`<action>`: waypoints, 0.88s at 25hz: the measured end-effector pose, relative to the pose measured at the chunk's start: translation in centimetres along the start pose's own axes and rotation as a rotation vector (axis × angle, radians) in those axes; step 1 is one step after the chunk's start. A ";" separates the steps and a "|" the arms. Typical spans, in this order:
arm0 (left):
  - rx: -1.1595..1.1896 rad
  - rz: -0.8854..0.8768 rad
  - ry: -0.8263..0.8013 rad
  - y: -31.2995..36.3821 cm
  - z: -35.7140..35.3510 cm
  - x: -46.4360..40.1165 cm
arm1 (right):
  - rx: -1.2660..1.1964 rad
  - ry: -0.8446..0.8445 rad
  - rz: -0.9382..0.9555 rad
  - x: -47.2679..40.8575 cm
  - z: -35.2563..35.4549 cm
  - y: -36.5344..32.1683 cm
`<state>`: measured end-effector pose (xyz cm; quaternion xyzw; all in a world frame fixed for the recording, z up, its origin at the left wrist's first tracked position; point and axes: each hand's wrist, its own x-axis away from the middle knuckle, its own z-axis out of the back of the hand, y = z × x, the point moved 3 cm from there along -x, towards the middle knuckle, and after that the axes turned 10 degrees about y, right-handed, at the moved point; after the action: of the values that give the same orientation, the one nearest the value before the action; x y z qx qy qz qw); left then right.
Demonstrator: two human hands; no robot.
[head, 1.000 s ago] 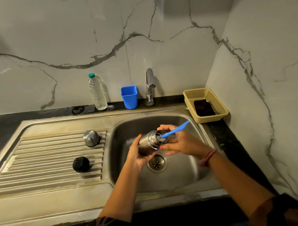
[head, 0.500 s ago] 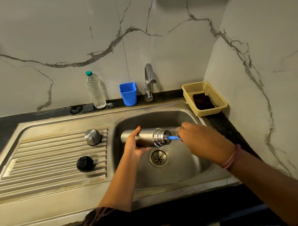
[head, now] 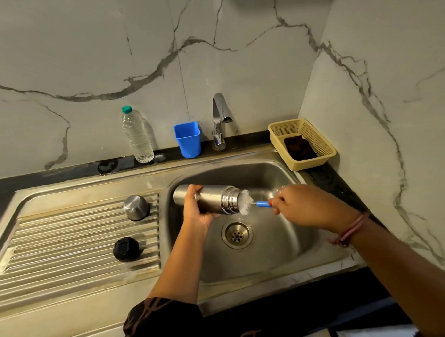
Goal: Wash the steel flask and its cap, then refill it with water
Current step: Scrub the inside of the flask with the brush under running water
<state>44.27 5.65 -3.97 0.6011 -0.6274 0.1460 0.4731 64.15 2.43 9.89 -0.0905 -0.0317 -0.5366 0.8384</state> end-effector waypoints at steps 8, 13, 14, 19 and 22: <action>0.055 0.069 -0.002 0.6 0.3 -0.9 | -0.220 0.049 -0.101 0.9 -0.7 0.1; 0.023 0.053 0.028 0.0 0.0 -0.9 | 0.038 0.230 -0.059 0.1 -1.9 -1.7; 0.022 0.044 0.044 0.0 -0.1 -0.8 | 0.060 0.259 -0.051 0.0 -2.1 -2.0; 0.038 -0.019 0.053 0.0 0.1 -1.0 | -0.011 0.119 -0.111 0.5 -0.7 0.9; 0.042 -0.011 0.042 -0.7 -0.4 -0.9 | -0.208 0.032 -0.175 -0.1 -1.1 0.0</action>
<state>44.97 6.34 -4.72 0.6112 -0.6108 0.1690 0.4740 64.02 2.32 8.75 -0.1651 0.0296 -0.6096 0.7747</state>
